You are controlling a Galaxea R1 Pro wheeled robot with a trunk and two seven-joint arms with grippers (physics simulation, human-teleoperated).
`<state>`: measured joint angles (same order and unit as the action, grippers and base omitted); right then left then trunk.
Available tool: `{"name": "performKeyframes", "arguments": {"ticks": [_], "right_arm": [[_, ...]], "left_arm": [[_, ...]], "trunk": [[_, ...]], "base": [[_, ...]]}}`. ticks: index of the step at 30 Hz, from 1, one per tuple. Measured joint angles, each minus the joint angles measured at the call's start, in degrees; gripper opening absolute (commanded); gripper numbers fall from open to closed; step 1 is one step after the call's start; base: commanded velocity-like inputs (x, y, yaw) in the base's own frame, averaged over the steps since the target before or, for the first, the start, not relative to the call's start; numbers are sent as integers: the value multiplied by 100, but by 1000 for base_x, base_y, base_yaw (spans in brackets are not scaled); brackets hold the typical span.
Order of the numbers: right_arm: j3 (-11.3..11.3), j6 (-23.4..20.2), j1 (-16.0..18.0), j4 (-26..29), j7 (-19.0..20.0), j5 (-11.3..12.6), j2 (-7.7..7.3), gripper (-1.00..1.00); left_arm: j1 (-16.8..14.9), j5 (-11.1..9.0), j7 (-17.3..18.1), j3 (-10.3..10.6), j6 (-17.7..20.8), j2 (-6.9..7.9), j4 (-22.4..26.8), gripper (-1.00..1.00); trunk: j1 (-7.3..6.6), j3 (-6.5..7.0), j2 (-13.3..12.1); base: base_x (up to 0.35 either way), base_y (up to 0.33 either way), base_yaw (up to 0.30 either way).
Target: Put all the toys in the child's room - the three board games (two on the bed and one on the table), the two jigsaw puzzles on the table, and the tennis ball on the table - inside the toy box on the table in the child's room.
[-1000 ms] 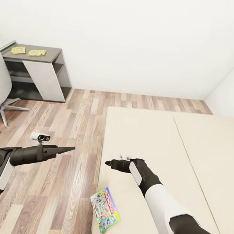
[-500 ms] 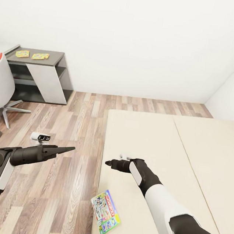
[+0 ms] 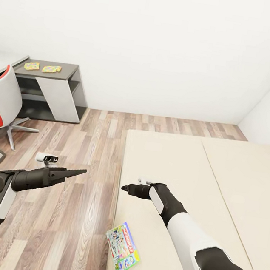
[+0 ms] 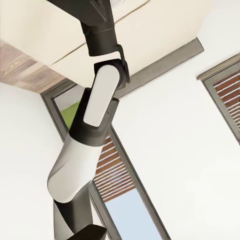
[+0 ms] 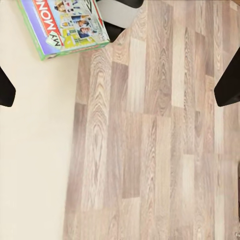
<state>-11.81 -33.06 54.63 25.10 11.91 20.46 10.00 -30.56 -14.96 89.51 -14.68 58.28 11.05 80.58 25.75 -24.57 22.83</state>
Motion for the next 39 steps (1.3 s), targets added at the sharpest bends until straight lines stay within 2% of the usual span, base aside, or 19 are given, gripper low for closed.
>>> {"name": "performKeyframes", "arguments": {"ticks": [11, 24, 39], "right_arm": [[0, 3, 0, 0, 0, 1, 0, 100], [0, 4, 0, 0, 0, 1, 0, 100], [0, 4, 0, 0, 0, 1, 0, 100]], "left_arm": [[0, 7, 0, 0, 0, 0, 0, 100], [0, 16, 0, 0, 0, 0, 1, 100], [0, 0, 0, 0, -48, 0, 0, 100]], "trunk": [[0, 100, 0], [0, 119, 0], [0, 233, 0]], "base": [[0, 0, 0], [0, 0, 0], [0, 0, 76]]}}
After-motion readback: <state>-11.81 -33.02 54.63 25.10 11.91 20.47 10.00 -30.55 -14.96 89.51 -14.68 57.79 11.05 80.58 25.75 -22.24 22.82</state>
